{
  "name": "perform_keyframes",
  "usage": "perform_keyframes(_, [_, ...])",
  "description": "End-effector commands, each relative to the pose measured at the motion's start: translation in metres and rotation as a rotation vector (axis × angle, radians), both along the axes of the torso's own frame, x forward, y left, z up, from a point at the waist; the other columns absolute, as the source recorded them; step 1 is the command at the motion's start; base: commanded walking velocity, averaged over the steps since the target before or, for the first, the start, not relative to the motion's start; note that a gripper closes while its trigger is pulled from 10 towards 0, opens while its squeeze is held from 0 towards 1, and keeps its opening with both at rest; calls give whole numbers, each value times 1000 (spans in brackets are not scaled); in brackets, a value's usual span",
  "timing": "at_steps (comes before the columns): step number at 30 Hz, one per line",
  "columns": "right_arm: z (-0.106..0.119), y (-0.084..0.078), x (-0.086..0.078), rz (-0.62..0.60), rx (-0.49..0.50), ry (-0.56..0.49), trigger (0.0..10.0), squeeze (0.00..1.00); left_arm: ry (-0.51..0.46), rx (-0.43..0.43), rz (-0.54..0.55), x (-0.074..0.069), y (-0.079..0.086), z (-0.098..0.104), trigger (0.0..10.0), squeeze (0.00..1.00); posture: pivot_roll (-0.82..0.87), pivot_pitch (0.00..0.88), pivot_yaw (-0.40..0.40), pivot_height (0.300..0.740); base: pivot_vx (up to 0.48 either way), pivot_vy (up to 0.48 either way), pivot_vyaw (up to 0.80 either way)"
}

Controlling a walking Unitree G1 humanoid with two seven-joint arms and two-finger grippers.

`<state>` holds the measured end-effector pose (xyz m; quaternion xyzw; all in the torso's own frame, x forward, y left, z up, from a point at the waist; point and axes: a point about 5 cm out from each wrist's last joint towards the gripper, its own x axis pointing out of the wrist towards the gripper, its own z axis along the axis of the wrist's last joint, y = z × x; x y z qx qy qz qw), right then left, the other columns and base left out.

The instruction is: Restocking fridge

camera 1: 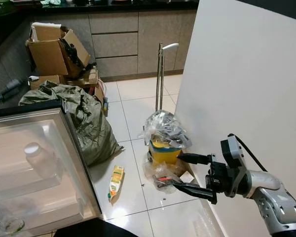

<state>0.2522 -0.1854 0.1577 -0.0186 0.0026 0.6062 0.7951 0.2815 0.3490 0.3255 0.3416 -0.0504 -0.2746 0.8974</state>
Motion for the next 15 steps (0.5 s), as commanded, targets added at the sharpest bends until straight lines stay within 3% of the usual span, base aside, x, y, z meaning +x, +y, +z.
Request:
perform_keyframes(1, [3,0,-3,7,-3,-4,10000,0,102,114,-8,-6,5,8,10000,0,-38,38,21,740,0,0,0])
perform_keyframes(8, [13,-3,-3,-25,31,-32,10000,0,205,227,-25,-1,5,15,10000,0,-41,38,25,740,0,0,0])
perform_keyframes(15, [41,1,-8,23,124,-103,10000,0,274,340,-54,8,-3,20,10000,0,-40,36,24,740,0,0,0])
